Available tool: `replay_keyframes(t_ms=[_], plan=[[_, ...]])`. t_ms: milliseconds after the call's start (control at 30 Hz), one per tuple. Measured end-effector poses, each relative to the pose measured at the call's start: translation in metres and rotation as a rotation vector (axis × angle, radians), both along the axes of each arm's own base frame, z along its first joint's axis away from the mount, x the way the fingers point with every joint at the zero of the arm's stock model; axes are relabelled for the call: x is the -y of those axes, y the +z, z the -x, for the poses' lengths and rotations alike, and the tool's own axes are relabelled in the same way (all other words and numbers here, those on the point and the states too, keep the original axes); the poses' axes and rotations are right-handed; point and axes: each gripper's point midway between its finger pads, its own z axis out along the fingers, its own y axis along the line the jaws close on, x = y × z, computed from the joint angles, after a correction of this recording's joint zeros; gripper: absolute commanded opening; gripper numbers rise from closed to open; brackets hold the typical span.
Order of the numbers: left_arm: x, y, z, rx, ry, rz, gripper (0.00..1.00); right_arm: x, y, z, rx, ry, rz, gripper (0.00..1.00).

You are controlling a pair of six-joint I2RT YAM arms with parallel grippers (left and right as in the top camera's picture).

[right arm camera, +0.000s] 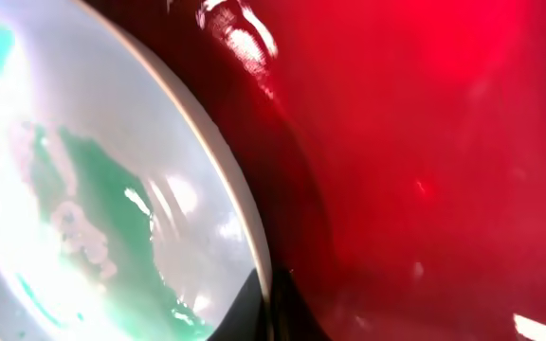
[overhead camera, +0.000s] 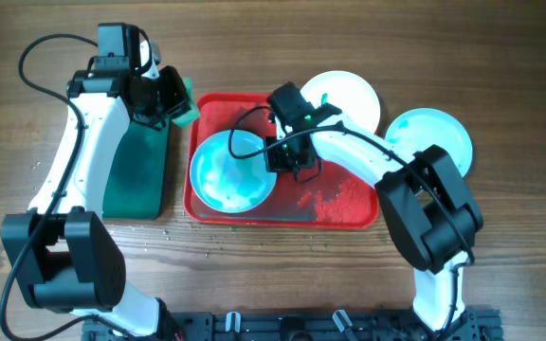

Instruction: Clean dirty plates on tray and stack at the side

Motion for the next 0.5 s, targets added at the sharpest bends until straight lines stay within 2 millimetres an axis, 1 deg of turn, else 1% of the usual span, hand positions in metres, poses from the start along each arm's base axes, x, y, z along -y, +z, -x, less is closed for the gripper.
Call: replay_keyframes(t_ms=[67,133,167,200,233,300,333,400,433,500], plan=[[0.000,-0.001,0.000,-0.002,0.000,0.000,0.04,0.012,0.004,-0.002,0.013,-0.004,0.081,0.04],[0.000,-0.001,-0.001,-0.002,0.000,-0.001,0.04,0.025,0.013,-0.009,0.061,-0.006,0.167,0.04],[0.000,-0.002,-0.001,0.000,0.000,0.000,0.04,0.036,0.022,-0.013,0.111,-0.012,0.234,0.04],[0.000,-0.002,-0.002,0.003,0.000,-0.001,0.04,0.043,0.031,-0.016,0.155,-0.011,0.276,0.04],[0.000,-0.002,-0.002,0.002,0.000,0.000,0.04,0.049,0.049,-0.021,0.232,-0.010,0.330,0.04],[-0.001,-0.004,-0.003,-0.002,0.002,-0.003,0.04,0.056,0.075,-0.026,0.344,-0.007,0.407,0.04],[-0.001,-0.006,-0.003,-0.004,0.002,-0.004,0.04,0.060,0.094,-0.028,0.423,-0.003,0.464,0.04],[-0.001,-0.007,-0.003,-0.008,0.003,-0.006,0.04,0.064,0.121,-0.028,0.532,-0.003,0.547,0.04],[-0.001,-0.007,-0.003,-0.008,0.003,-0.007,0.04,0.066,0.138,-0.027,0.609,-0.002,0.611,0.04],[-0.001,-0.007,-0.004,-0.004,0.004,-0.007,0.04,0.067,0.164,-0.023,0.734,0.004,0.726,0.04]])
